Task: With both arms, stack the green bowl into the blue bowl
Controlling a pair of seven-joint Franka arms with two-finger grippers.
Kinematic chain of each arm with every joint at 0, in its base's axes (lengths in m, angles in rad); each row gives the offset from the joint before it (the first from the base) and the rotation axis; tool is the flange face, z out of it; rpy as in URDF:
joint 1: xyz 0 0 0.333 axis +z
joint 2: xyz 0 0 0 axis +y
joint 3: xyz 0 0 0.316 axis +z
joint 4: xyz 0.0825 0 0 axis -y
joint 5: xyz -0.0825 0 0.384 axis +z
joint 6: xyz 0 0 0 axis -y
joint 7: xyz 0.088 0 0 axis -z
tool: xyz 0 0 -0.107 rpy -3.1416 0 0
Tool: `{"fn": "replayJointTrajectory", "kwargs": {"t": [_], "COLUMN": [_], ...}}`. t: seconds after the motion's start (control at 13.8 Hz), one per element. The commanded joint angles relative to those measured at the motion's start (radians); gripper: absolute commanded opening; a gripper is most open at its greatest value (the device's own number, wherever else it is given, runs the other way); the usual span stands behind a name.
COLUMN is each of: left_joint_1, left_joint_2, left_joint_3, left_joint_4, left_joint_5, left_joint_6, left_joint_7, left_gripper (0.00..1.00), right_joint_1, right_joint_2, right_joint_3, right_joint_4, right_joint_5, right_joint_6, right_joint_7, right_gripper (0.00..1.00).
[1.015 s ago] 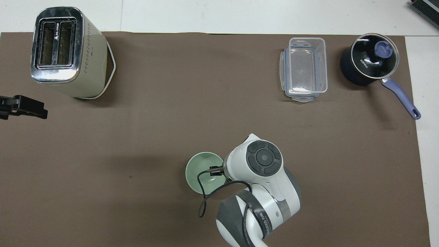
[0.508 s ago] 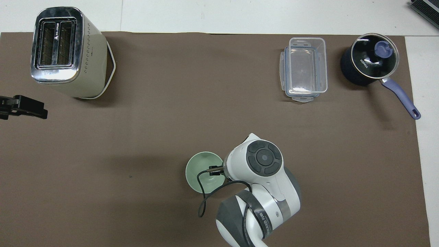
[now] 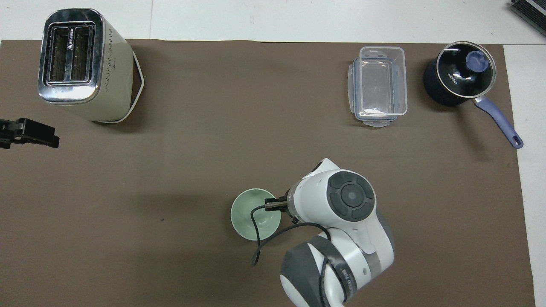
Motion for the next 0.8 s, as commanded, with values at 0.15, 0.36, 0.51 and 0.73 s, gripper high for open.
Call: {"fn": "replayJointTrajectory", "kwargs": {"t": [0.15, 0.36, 0.51, 0.73], "left_joint_1": [0.002, 0.002, 0.002, 0.002], "left_joint_2": [-0.005, -0.005, -0.005, -0.005], "left_joint_3": [-0.003, -0.003, -0.003, -0.003], "left_joint_4": [-0.003, -0.003, -0.003, -0.003], "left_joint_5": [0.023, 0.023, 0.023, 0.023], "left_joint_6": [-0.009, -0.009, -0.009, -0.009], "left_joint_7": [-0.012, -0.012, -0.010, -0.010], "left_gripper": [1.00, 1.00, 1.00, 1.00], "right_joint_1": [-0.188, -0.301, -0.361, -0.404], "right_joint_2": [-0.098, -0.097, -0.089, -0.059], "right_joint_3": [0.006, 0.006, 0.006, 0.007], "right_joint_4": [0.010, 0.126, 0.218, 0.390], "right_joint_5": [-0.057, -0.117, -0.126, -0.215], "right_joint_6": [-0.078, -0.188, -0.277, -0.424], "right_joint_7": [-0.003, -0.039, -0.086, -0.123], "right_gripper": [1.00, 1.00, 1.00, 1.00]}}
